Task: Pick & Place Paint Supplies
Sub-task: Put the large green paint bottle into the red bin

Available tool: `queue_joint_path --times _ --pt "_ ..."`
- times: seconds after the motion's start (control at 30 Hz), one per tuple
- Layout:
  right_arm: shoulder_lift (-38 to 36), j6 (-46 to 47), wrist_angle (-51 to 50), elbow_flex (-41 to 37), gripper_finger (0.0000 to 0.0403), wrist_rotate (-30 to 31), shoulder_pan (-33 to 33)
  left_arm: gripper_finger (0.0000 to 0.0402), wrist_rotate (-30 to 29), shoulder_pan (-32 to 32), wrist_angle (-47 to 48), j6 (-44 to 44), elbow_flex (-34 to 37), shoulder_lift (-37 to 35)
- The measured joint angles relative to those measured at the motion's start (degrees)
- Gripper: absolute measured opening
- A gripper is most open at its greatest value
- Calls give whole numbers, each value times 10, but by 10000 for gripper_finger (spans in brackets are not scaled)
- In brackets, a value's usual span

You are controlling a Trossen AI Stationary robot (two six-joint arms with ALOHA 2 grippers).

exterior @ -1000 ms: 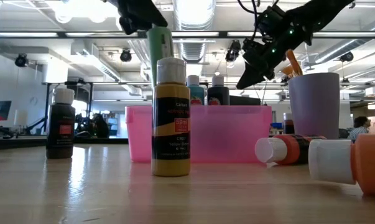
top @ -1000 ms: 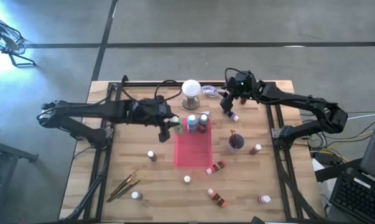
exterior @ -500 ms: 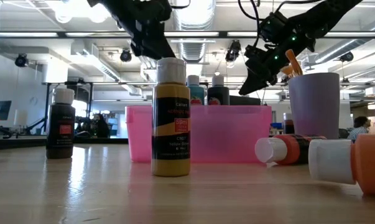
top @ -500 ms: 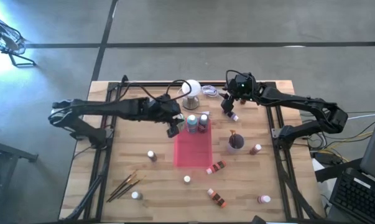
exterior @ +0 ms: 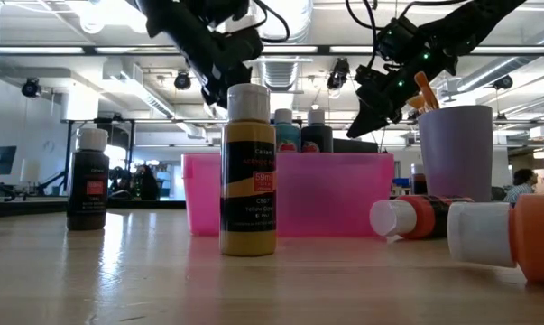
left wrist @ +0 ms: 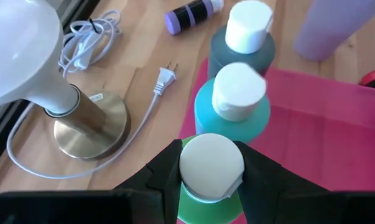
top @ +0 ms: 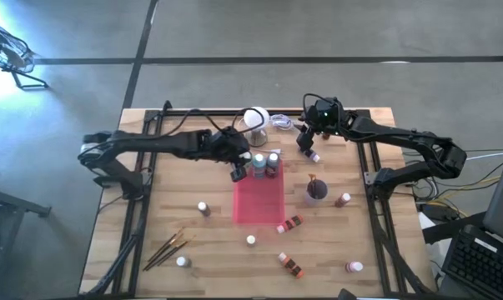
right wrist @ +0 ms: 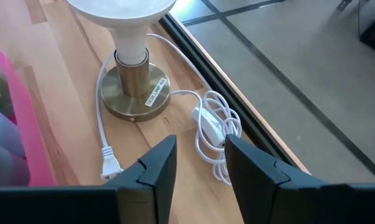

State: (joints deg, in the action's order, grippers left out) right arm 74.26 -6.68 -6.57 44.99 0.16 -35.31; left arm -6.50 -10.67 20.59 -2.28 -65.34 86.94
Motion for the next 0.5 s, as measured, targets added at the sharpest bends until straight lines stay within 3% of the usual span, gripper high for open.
queue_joint_path --times 0.5 --pt "0 -4 0 0 80 -1 0 143 -1 -2 1 0 0 10"
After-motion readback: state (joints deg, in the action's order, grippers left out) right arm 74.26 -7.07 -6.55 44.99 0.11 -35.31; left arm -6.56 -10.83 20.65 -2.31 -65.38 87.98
